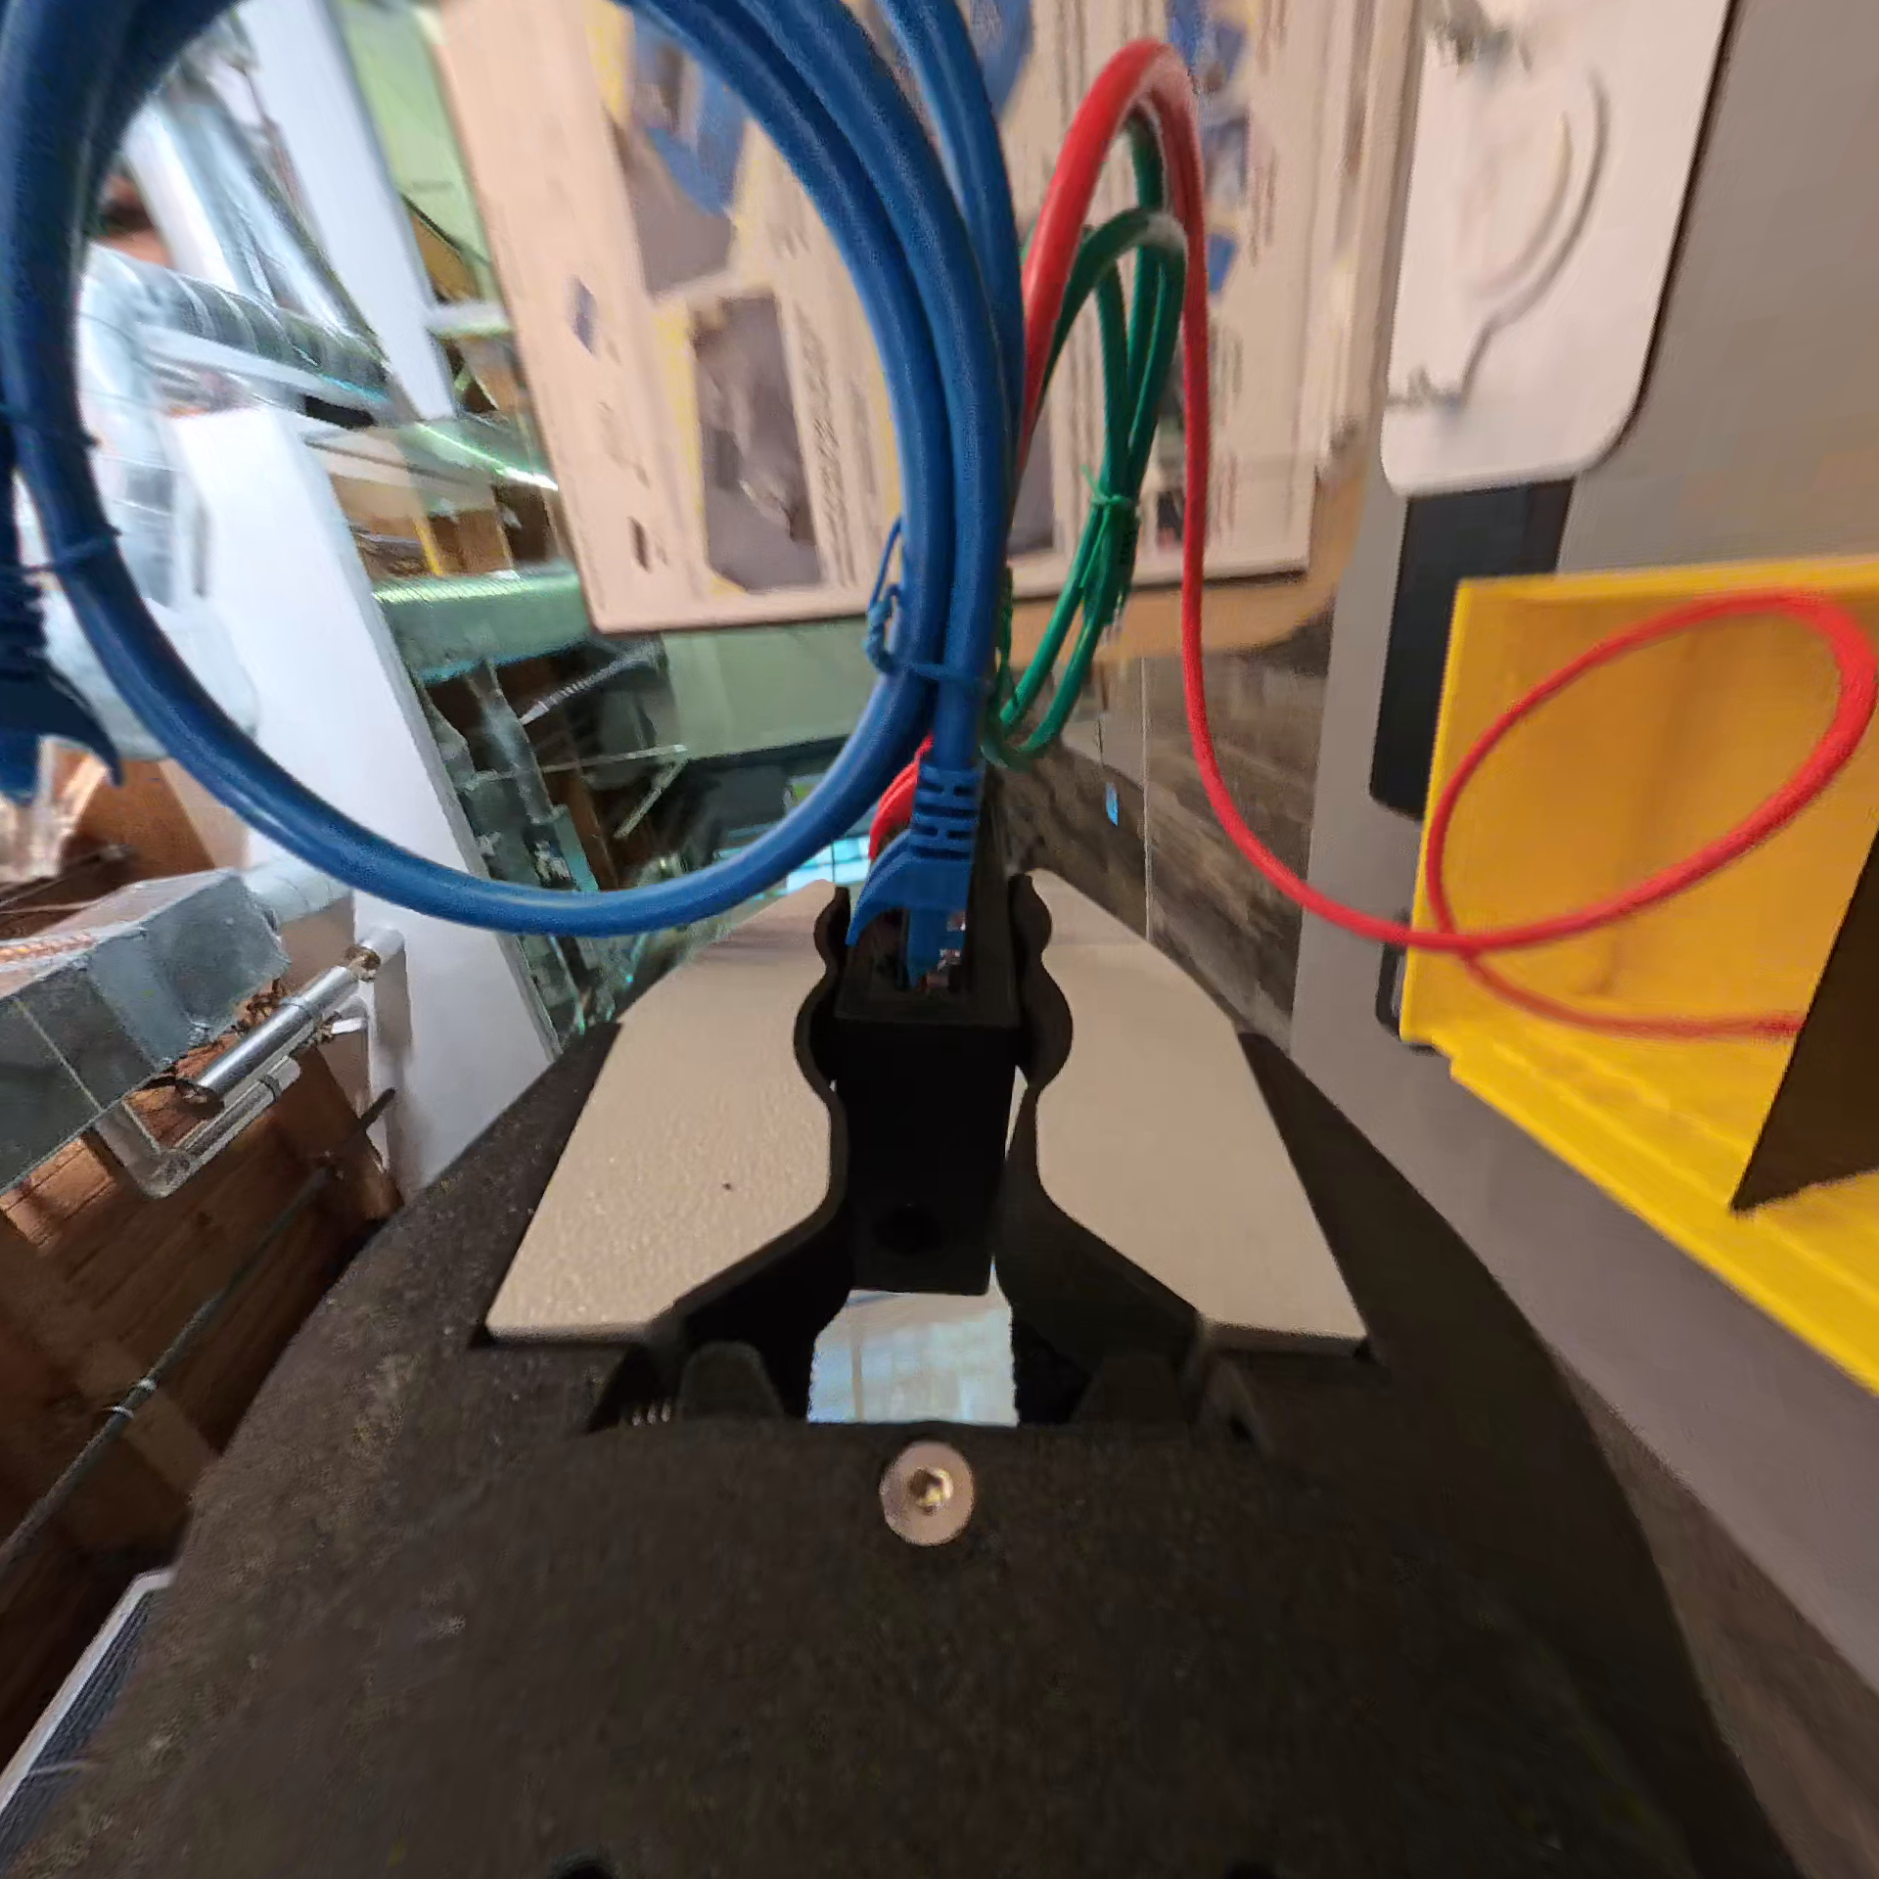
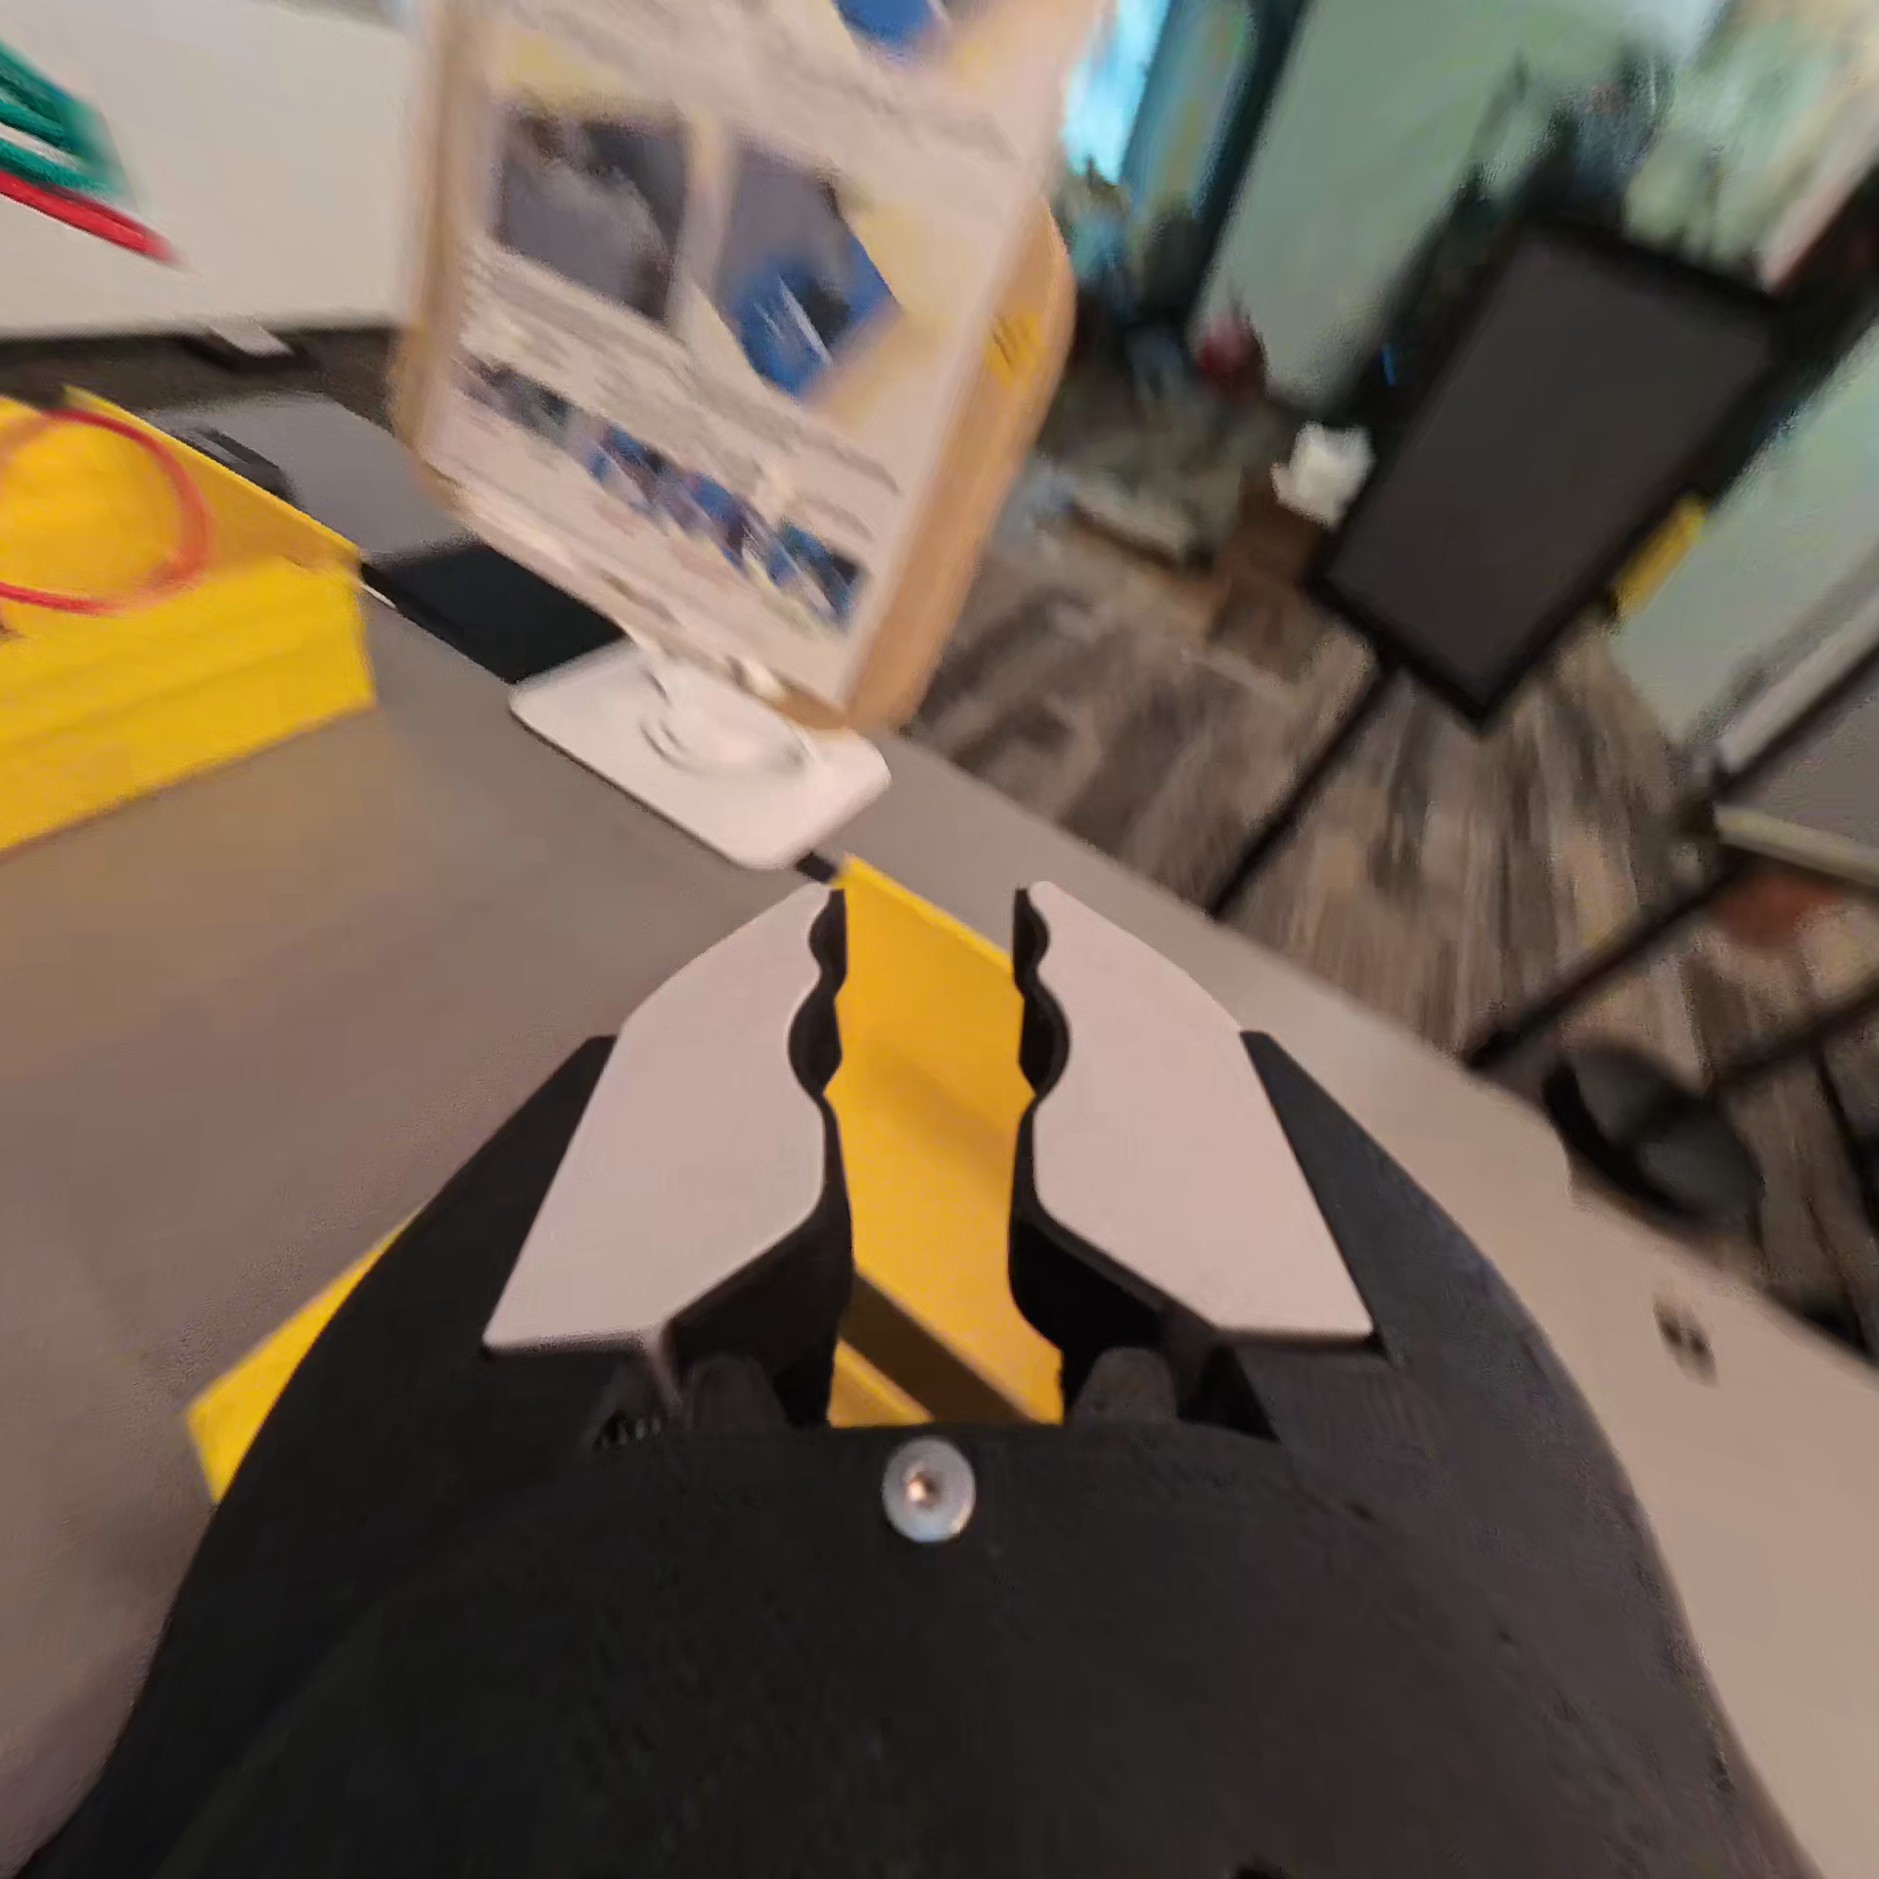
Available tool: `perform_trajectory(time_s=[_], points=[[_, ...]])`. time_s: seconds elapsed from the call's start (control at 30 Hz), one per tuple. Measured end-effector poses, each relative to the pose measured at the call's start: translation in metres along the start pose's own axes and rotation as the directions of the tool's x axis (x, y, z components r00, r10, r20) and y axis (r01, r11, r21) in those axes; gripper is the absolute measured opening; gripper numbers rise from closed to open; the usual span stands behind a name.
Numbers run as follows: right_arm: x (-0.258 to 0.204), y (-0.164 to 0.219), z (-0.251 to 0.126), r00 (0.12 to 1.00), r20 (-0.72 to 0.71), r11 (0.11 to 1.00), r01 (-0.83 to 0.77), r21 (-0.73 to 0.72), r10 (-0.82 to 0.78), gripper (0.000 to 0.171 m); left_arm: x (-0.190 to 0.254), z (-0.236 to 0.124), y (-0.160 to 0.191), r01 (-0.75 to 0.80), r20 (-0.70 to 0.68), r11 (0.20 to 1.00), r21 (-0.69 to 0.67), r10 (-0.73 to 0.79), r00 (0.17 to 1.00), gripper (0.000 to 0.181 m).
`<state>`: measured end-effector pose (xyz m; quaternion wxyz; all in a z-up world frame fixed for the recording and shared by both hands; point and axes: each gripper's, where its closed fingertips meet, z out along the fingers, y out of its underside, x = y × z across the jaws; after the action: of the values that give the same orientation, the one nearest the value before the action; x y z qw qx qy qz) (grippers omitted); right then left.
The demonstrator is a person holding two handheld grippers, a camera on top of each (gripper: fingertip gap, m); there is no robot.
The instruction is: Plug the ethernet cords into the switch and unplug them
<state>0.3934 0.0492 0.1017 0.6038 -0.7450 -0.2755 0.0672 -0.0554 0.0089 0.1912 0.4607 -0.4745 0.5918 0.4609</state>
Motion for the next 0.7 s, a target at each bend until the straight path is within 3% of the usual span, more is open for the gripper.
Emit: perform_trajectory(time_s=[0.1, 0.2, 0.3, 0.47, 0.6, 0.7], points=[[-0.053, -0.054, -0.003, 0.980, 0.141, 0.961, 0.098, 0.257, -0.138, 0.049, -0.014, -0.011, -0.042, 0.043, 0.042, 0.994, 0.100, -0.047, 0.998, 0.030], [-0.118, -0.095, -0.016, 0.919, 0.259, 0.866, 0.145, 0.479, -0.297, 0.067, -0.019, -0.016, -0.079, 0.079, 0.064, 0.981, 0.179, -0.092, 0.994, 0.029], [-0.167, -0.116, -0.019, 0.872, 0.213, 0.763, 0.239, 0.600, -0.441, 0.076, -0.018, -0.021, -0.112, 0.106, 0.066, 0.961, 0.256, -0.127, 0.990, 0.030], [-0.200, -0.126, -0.007, 0.827, 0.002, 0.653, 0.442, 0.615, -0.562, 0.075, -0.011, -0.023, -0.148, 0.077, 0.076, 0.950, 0.301, -0.105, 0.992, 0.030], [-0.202, -0.120, 0.007, 0.792, -0.070, 0.653, 0.546, 0.525, -0.606, 0.061, 0.008, -0.021, -0.167, 0.042, 0.069, 0.940, 0.338, -0.070, 0.995, 0.030], [-0.207, -0.107, 0.018, 0.758, -0.039, 0.669, 0.598, 0.440, -0.652, 0.033, 0.021, -0.022, -0.176, 0.034, 0.074, 0.928, 0.370, -0.066, 0.995, 0.030]])
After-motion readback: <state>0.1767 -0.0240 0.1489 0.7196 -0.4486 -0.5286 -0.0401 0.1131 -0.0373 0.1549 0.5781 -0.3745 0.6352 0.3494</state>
